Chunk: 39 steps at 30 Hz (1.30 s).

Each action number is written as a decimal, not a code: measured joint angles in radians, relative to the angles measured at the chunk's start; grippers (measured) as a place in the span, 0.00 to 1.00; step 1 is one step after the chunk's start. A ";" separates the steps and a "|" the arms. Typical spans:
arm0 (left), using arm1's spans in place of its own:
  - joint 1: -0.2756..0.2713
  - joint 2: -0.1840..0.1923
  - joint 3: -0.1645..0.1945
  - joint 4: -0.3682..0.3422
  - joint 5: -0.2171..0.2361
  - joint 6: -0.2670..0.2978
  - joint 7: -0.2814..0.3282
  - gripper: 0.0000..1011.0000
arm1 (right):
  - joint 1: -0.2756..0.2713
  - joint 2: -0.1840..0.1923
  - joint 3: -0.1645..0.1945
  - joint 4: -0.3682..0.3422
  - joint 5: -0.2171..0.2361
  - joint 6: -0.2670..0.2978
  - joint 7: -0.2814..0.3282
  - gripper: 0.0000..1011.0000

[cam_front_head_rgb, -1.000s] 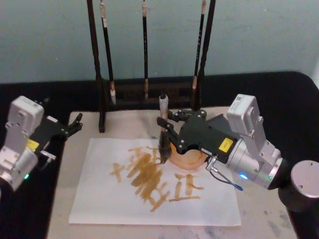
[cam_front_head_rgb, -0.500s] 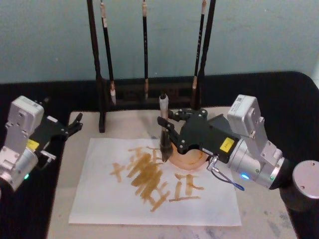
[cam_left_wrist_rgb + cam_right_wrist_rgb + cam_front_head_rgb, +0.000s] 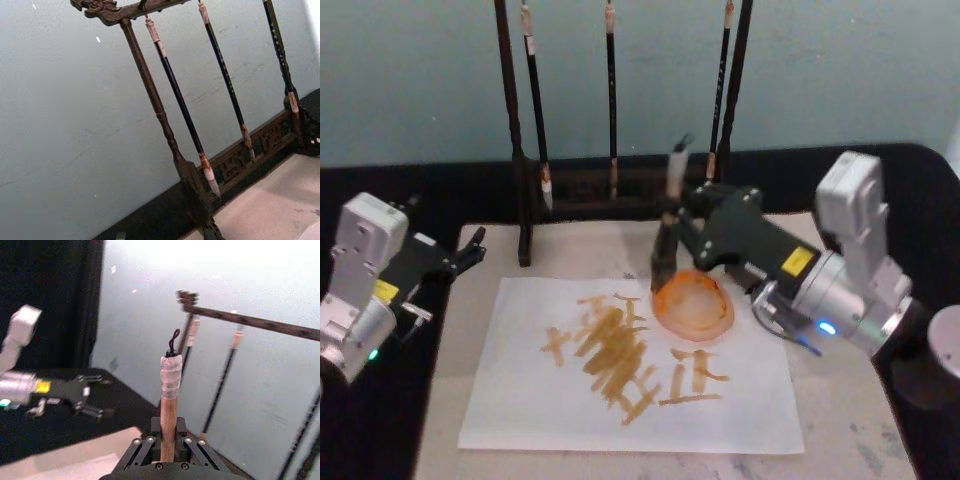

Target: Pick up the brush from the inkstone, write on the paper, then place the brush back to its original position.

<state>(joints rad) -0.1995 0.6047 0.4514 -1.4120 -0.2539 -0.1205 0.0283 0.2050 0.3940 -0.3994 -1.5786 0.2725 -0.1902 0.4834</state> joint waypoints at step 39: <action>0.000 0.000 0.000 0.000 0.000 0.000 0.000 1.00 | -0.020 -0.096 0.263 0.165 0.744 0.369 -0.064 0.17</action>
<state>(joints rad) -0.1995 0.6047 0.4514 -1.4120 -0.2539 -0.1205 0.0283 0.1847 0.2978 -0.1363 -1.4134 1.0169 0.1786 0.4196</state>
